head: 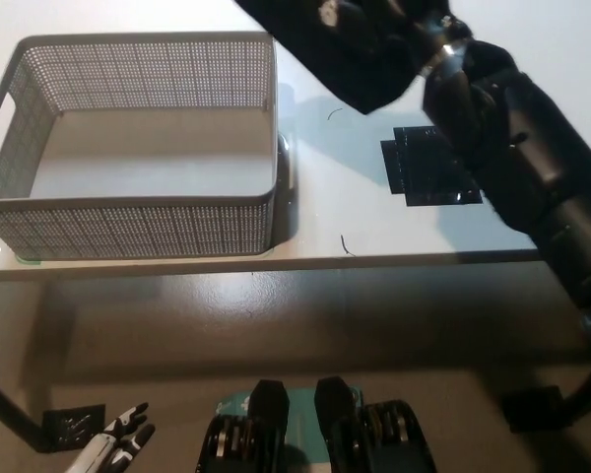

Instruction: Use the right hand to pick up the pencil case on the right hand side and put it into a grey container on the left side

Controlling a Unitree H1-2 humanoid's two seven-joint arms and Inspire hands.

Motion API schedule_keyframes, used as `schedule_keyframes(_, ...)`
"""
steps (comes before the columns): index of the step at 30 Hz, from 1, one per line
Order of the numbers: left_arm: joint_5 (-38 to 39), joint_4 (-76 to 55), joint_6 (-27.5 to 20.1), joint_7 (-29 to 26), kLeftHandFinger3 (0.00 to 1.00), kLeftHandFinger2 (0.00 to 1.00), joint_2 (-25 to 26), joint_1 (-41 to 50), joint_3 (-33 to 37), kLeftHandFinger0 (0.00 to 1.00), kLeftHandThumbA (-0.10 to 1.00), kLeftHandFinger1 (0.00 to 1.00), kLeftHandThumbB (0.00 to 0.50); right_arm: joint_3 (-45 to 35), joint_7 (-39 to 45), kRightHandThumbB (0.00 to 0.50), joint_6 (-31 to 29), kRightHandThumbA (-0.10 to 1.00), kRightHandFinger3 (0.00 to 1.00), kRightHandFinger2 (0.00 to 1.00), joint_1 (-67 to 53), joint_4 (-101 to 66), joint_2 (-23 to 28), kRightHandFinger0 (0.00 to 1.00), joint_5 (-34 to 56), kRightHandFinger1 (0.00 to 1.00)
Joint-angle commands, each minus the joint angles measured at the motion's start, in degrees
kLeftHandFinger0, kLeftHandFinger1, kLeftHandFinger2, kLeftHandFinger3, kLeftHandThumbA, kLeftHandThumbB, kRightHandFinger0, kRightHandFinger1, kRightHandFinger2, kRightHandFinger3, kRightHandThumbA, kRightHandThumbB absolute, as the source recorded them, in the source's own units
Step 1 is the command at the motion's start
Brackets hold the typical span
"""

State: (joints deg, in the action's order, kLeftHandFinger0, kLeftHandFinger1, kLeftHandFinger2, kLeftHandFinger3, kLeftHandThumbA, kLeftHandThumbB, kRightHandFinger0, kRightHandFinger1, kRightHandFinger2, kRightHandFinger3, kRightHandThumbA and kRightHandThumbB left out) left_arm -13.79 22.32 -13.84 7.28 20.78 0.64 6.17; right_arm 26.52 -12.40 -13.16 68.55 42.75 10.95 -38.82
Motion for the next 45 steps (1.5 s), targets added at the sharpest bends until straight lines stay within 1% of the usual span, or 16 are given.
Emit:
schedule_keyframes(1,-1.34,-1.47,0.68,0.05,1.00,1.00,0.97,-0.07,0.47,1.00,1.00,1.00,0.344,-0.34,2.21,0.170,3.47,-0.10,0.97,0.84,5.68,-4.69,-3.60,0.00,-1.35,0.47)
schedule_keyframes(7,-1.51,-1.77,2.25,0.56,1.00,1.00,0.59,-0.68,1.08,1.00,1.00,1.00,0.404,0.22,0.25,0.241,1.85,-0.10,0.76,0.78,8.57,0.33,-9.32,0.00,-1.68,0.34)
schedule_keyframes(10,-0.98,-2.38,1.64,0.95,1.00,1.00,0.40,-0.87,1.18,1.00,1.00,1.00,0.363,0.59,-0.44,0.251,2.64,-0.10,0.66,0.76,10.31,3.58,-11.54,0.00,-2.32,0.30)
schedule_keyframes(12,-2.06,-2.56,1.02,0.79,1.00,1.00,0.56,-1.22,1.88,1.00,1.00,1.00,0.349,0.84,-1.76,0.210,2.11,-0.10,0.80,0.77,11.67,6.43,-12.99,0.01,-2.49,0.31)
schedule_keyframes(13,-2.98,-2.72,1.15,0.35,1.00,1.00,0.63,-1.32,2.17,1.00,1.00,1.00,0.350,0.90,-2.25,0.211,1.98,-0.10,0.80,0.66,12.22,7.58,-13.55,0.00,-2.48,0.26)
schedule_keyframes(14,-4.08,-2.97,1.49,-0.08,1.00,1.00,0.70,-1.44,2.58,1.00,1.00,1.00,0.349,1.00,-2.84,0.234,1.89,-0.10,0.62,0.41,13.03,9.44,-14.47,0.00,-2.43,0.12)
schedule_keyframes(16,-4.77,-3.71,2.28,-0.40,1.00,1.00,0.46,-1.49,2.93,1.00,1.00,1.00,0.346,1.29,-3.61,0.262,1.29,-0.10,0.30,0.33,13.98,12.02,-15.31,0.00,-2.49,0.01)
schedule_keyframes(19,-5.63,-5.28,3.46,0.09,1.00,1.00,0.45,-1.60,3.57,1.00,1.00,1.00,0.326,1.75,-4.30,0.216,1.30,-0.10,0.17,0.50,14.75,15.03,-16.26,0.00,-2.52,0.03)
schedule_keyframes(21,-5.30,-6.00,4.35,0.74,1.00,1.00,0.36,-1.58,3.64,1.00,1.00,1.00,0.335,1.71,-4.32,0.207,3.14,0.07,0.32,0.65,14.85,16.70,-16.74,0.06,-2.36,0.18)
schedule_keyframes(22,-5.34,-6.15,4.47,0.91,1.00,1.00,0.42,-1.56,3.78,1.00,1.00,1.00,0.337,1.38,-3.43,0.212,4.27,0.12,0.34,0.60,14.73,17.02,-16.85,0.05,-1.86,0.19)
schedule_keyframes(23,-4.99,-6.58,5.16,1.25,1.00,1.00,0.32,-1.46,3.77,1.00,1.00,1.00,0.346,0.83,0.30,0.273,5.74,0.43,0.83,0.92,14.54,16.68,-16.72,0.46,-0.62,0.62)
schedule_keyframes(24,-3.52,-6.17,3.98,1.39,1.00,1.00,0.05,-1.51,3.43,1.00,1.00,1.00,0.340,0.10,8.14,0.378,7.44,0.72,1.00,1.00,14.31,15.64,-16.08,1.00,1.81,1.00)
schedule_keyframes(26,-4.45,-5.90,2.95,0.87,1.00,1.00,0.38,-1.72,3.76,1.00,1.00,1.00,0.348,-0.08,11.91,0.476,10.08,0.92,1.00,1.00,13.58,13.72,-15.15,1.00,2.28,1.00)
schedule_keyframes(28,-4.45,-6.82,4.00,1.67,1.00,1.00,0.76,-1.88,3.91,1.00,1.00,1.00,0.328,-0.41,12.12,0.482,10.27,0.98,1.00,1.00,13.14,13.08,-14.59,1.00,2.49,1.00)
schedule_keyframes(37,-2.74,-4.58,0.79,2.12,1.00,1.00,0.99,-2.68,3.73,1.00,1.00,1.00,0.290,-2.16,13.37,0.500,9.94,1.00,1.00,1.00,8.87,4.30,-10.81,1.00,3.16,1.00)
schedule_keyframes(45,-4.41,-7.28,6.55,2.30,1.00,1.00,0.61,-1.10,3.89,1.00,1.00,1.00,0.258,-8.54,18.79,0.499,12.00,1.00,1.00,1.00,1.12,-15.01,-6.32,1.00,9.76,1.00)
